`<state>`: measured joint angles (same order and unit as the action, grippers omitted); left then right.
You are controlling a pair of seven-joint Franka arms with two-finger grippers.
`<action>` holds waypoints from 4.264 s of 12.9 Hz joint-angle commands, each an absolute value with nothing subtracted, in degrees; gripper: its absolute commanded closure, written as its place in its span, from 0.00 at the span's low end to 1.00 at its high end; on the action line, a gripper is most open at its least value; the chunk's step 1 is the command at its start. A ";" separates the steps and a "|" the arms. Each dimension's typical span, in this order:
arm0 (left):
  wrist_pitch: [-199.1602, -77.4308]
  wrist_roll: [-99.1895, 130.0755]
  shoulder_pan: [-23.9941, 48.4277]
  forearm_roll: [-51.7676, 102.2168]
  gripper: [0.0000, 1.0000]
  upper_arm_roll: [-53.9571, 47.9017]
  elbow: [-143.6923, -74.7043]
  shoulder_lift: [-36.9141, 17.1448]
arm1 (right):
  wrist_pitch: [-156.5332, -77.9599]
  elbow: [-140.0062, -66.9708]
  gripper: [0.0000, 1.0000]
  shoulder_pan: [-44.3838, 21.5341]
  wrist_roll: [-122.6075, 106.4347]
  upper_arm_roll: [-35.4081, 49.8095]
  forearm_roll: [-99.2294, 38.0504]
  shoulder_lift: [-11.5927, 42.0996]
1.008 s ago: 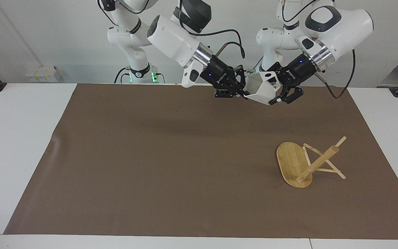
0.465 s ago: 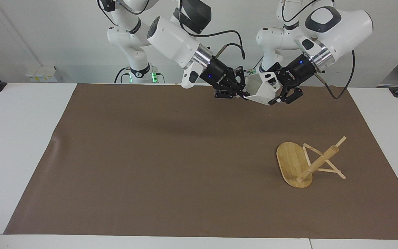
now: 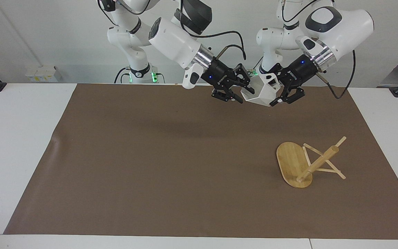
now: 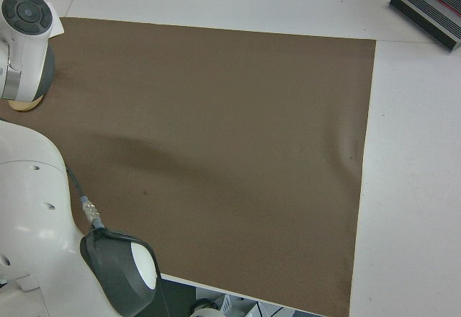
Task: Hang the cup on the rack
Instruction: 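Grasp the cup with the left gripper while the right gripper holds it, then release the cup with the right gripper and withdraw it toward rest, then lower the cup handle onto a rack peg with the left gripper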
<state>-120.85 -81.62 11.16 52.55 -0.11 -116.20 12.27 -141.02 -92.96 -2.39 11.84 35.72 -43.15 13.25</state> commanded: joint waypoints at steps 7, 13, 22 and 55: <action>-131.47 -77.26 12.22 53.53 1.00 -0.09 -122.51 13.97 | -132.30 -93.34 0.00 -0.62 15.29 29.29 -43.15 8.36; -140.43 -73.57 11.16 53.53 1.00 0.09 -128.14 13.71 | -114.11 -93.52 0.00 -0.70 5.83 13.73 -34.58 4.57; -154.24 -62.68 12.92 53.26 1.00 0.09 -128.15 5.28 | -99.93 -94.04 0.00 -0.70 -10.35 2.65 0.60 2.90; -149.59 -24.43 8.79 53.17 1.00 0.44 -118.74 -3.34 | -96.68 -93.43 0.00 -1.14 -5.71 -8.79 0.26 0.26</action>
